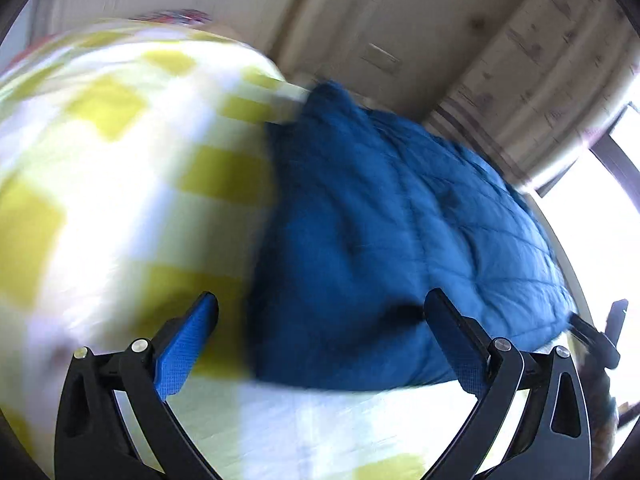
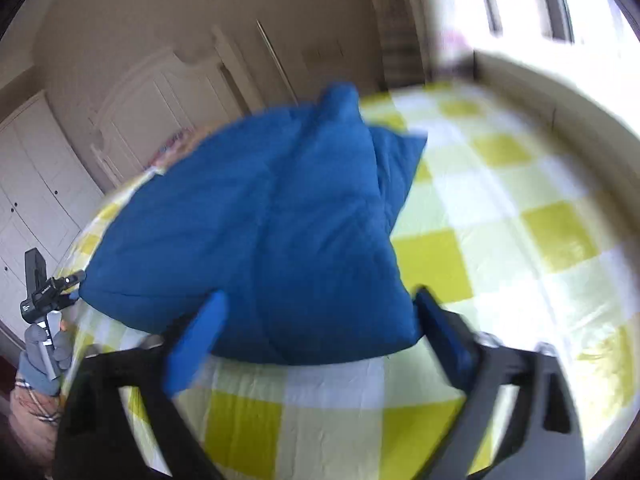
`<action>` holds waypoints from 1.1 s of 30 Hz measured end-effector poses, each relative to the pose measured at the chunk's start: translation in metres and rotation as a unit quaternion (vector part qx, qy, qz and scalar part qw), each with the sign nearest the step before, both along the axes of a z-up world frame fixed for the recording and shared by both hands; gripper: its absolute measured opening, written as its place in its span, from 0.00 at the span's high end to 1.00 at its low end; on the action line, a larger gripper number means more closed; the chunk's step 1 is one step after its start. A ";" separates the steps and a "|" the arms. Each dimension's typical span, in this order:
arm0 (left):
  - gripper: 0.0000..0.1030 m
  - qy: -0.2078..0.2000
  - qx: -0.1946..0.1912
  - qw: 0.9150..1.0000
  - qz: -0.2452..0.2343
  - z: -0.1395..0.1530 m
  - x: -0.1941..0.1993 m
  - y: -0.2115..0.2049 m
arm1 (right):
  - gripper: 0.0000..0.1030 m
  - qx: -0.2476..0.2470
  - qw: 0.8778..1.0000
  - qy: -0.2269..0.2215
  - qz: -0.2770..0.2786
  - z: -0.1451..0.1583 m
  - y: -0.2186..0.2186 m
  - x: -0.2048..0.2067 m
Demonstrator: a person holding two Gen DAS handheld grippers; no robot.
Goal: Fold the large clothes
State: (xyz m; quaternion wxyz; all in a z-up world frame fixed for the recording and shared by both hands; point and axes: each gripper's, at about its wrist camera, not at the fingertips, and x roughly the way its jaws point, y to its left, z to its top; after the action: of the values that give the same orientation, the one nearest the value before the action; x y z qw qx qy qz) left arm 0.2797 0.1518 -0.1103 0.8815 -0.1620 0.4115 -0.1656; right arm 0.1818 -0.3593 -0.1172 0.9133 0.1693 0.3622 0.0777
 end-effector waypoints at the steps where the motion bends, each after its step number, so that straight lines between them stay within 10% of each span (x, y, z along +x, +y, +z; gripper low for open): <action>1: 0.07 -0.002 0.011 1.000 -0.008 0.000 0.004 -0.011 | 0.29 -0.011 1.000 -0.007 0.008 0.004 0.004 0.002; 6: 0.51 -0.035 0.049 0.998 0.007 0.007 -0.016 -0.027 | 0.58 -0.035 0.999 -0.017 0.009 0.009 0.021 -0.016; 11: 0.54 -0.041 0.051 0.998 -0.011 0.008 -0.084 -0.007 | 0.61 -0.034 0.999 -0.016 0.027 0.008 0.037 -0.071; 17: 0.52 -0.027 0.041 0.999 -0.018 0.008 -0.180 0.022 | 0.47 -0.013 0.997 -0.006 0.081 0.004 0.057 -0.176; 20: 0.13 -0.045 0.062 0.997 0.020 0.021 -0.221 0.044 | 0.28 -0.024 0.996 -0.012 0.080 0.014 0.054 -0.217; 23: 0.08 -0.117 0.109 0.983 0.092 0.059 -0.244 0.055 | 0.23 -0.042 0.996 -0.074 0.035 0.054 0.046 -0.246; 27: 0.08 -0.195 0.099 0.975 0.032 0.116 -0.239 0.008 | 0.22 -0.087 0.984 -0.145 0.056 0.109 0.095 -0.225; 33: 0.05 -0.182 0.192 0.964 -0.029 0.126 -0.143 -0.113 | 0.12 -0.204 0.959 -0.144 0.136 0.124 0.215 -0.128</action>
State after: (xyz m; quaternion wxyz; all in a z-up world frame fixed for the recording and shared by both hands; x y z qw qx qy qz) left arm 0.1369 0.0387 0.0160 0.9508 0.0552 0.2730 -0.1357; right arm 0.0543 -0.1442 0.0072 0.9515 -0.0845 0.2550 0.1495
